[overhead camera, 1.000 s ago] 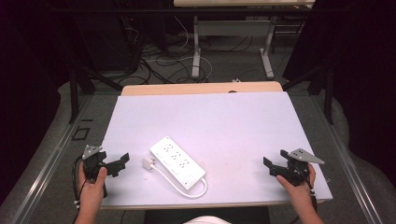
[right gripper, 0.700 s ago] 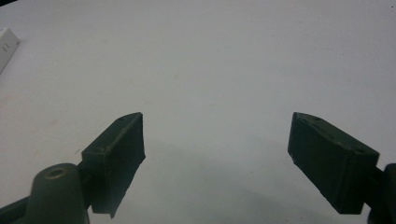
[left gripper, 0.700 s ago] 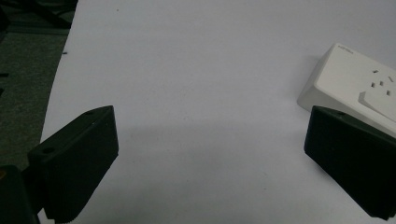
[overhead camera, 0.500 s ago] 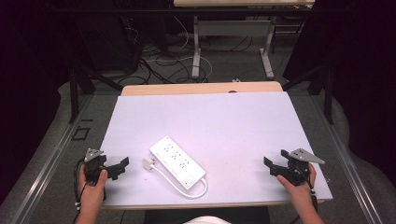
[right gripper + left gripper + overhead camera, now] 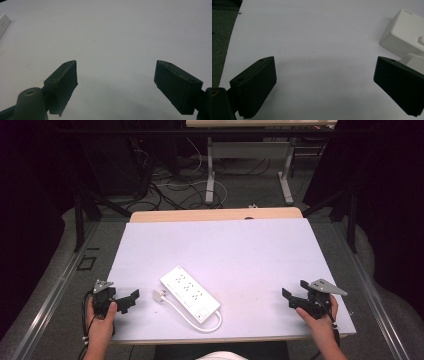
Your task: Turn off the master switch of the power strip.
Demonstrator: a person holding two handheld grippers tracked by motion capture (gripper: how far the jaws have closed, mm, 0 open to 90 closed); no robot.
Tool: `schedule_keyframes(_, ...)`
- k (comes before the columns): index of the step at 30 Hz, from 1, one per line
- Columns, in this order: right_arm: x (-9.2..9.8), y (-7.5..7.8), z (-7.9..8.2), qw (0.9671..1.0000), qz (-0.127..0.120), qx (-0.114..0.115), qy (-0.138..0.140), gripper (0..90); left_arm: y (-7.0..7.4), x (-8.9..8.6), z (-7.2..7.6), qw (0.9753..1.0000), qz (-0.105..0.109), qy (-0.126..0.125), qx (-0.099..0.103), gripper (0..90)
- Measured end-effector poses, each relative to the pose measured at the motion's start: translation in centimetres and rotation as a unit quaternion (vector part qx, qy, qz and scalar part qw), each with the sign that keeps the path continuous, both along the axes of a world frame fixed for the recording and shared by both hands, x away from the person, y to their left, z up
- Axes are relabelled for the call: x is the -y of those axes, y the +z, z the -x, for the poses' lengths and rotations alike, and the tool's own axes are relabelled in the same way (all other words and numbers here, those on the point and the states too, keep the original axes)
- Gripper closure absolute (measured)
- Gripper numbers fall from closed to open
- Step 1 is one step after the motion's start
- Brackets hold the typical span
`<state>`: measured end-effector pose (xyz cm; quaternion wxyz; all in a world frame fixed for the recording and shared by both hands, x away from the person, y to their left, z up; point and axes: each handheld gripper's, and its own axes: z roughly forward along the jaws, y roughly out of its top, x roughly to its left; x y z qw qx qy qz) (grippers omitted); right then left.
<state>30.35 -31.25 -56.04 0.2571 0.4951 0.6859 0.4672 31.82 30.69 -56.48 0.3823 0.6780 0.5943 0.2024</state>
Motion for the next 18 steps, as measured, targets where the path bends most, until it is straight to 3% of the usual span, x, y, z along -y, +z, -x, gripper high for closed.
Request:
schedule_keyframes(11,-0.02,0.03,0.02,1.0,0.001,-0.009,0.001,17.9,0.12,0.15,-0.03,0.9999,-0.01,-0.002,-0.003,4.6)
schedule_keyframes(18,0.02,-0.01,-0.03,1.0,0.0,0.0,0.0,17.9,0.08,0.06,-0.03,0.9999,-0.01,0.001,-0.001,4.7)
